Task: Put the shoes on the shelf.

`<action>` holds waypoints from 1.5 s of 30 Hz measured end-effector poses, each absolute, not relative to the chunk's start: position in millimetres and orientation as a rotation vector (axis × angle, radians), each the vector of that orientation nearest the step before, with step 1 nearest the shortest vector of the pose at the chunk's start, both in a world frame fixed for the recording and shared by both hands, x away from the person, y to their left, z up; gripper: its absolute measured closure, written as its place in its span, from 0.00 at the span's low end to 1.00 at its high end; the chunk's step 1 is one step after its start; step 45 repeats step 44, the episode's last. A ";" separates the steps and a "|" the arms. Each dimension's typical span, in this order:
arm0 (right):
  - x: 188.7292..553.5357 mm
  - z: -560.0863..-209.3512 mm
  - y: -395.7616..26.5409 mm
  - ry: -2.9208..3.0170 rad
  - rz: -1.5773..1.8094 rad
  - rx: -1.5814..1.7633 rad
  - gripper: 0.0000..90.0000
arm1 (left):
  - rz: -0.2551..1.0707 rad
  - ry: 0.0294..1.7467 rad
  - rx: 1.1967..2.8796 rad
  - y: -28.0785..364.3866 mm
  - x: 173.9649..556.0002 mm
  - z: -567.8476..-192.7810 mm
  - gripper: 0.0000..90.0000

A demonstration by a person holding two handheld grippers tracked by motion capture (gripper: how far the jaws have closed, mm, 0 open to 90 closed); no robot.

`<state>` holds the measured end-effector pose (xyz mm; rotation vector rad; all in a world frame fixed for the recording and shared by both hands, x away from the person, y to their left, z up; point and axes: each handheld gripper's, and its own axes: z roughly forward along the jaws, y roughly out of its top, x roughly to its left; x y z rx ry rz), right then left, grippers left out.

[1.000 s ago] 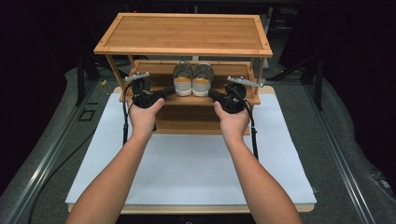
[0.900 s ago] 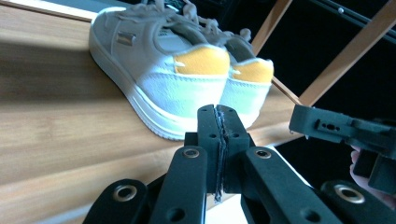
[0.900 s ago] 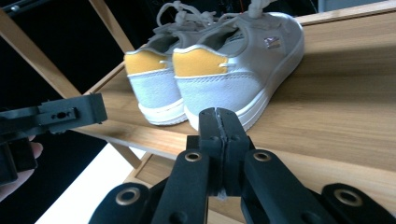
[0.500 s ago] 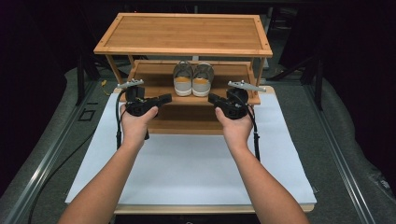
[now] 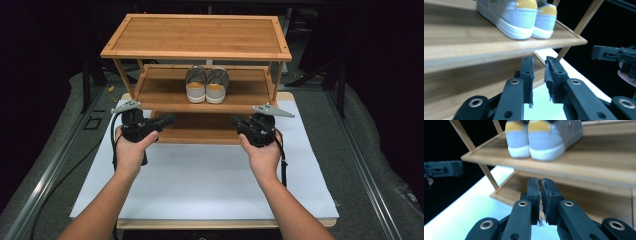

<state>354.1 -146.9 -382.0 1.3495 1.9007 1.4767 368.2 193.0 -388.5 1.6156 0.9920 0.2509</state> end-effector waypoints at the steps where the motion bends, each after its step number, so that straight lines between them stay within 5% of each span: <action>1: 350.8 -384.7 -148.2 1.904 1.471 1.343 0.93 | 0.252 0.988 1.618 194.3 364.3 -391.6 0.81; 17: 298.0 -456.2 -172.0 1.968 1.366 1.391 0.69 | 0.273 1.007 1.696 215.5 329.5 -460.0 0.56; 29: 286.3 -509.9 -174.6 1.988 1.371 1.390 0.55 | 0.298 0.998 1.781 224.7 314.9 -510.2 0.48; 45: 288.9 -535.0 -163.7 2.086 1.197 1.360 0.37 | 0.267 1.073 1.875 215.3 315.9 -538.8 0.45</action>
